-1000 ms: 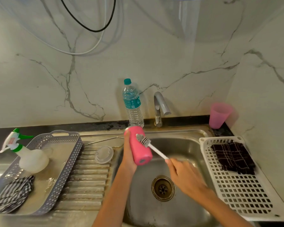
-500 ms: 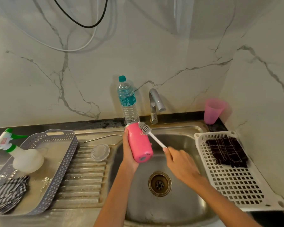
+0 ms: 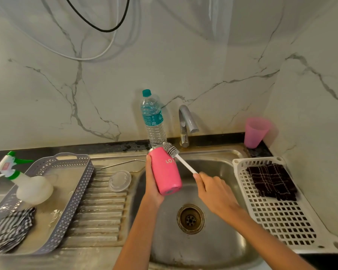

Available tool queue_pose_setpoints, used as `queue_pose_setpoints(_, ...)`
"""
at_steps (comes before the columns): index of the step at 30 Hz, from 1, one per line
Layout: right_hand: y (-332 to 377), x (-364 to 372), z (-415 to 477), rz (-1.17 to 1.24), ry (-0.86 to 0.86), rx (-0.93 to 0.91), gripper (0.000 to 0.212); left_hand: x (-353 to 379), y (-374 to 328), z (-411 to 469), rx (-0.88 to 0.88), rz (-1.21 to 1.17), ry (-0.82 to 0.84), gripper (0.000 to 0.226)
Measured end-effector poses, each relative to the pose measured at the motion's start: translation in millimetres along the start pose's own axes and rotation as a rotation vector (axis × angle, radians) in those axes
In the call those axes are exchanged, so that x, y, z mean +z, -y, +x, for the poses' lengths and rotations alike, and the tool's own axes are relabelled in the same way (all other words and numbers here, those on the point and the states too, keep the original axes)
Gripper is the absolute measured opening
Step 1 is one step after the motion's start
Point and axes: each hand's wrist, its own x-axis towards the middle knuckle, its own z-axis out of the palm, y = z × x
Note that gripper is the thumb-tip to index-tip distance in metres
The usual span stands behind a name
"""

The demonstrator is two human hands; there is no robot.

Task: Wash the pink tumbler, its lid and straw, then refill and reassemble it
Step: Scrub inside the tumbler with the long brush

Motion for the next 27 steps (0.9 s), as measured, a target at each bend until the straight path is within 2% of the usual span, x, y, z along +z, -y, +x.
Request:
queue_pose_setpoints(4, 0.0, 6.4, 4.4, -0.014, -0.010, -0.005, 0.039, -3.0, 0.4, 3.6, 0.050, 0.107, -0.071, 0.075)
queue_pose_setpoints(8, 4.8, 17.2, -8.0, -0.051, 0.010, -0.064, 0.040, 4.5, -0.1, 8.1, -0.006, 0.085, -0.191, 0.071)
queue_pose_setpoints(11, 9.2, 18.0, 2.3, 0.006, 0.000, 0.013, 0.042, 10.1, 8.4, 14.3, -0.005, 0.119, -0.293, 0.081)
queue_pose_setpoints(13, 14.2, 16.5, 4.1, 0.024, 0.003, 0.038, 0.041, 13.1, 13.1, 17.6, -0.012, 0.098, -0.313, 0.088)
queue_pose_setpoints(16, 13.6, 20.4, -20.1, -0.013, 0.051, -0.036, 0.038, 11.2, 2.4, 25.1, 0.011, 0.049, -0.355, 0.092)
queue_pose_setpoints(20, 17.1, 14.7, -4.3, 0.016, 0.017, -0.007, 0.036, 14.9, 5.8, 30.1, 0.013, 0.095, -0.295, 0.115)
queue_pose_setpoints(24, 23.0, 23.9, -11.7, 0.014, 0.023, 0.009, 0.039, 14.0, -1.4, 35.5, 0.008, 0.088, -0.327, 0.089)
queue_pose_setpoints(27, 18.5, 21.8, -27.2, 0.023, 0.045, 0.015, 0.043, 7.2, -5.8, 37.0, 0.005, 0.128, -0.371, 0.089)
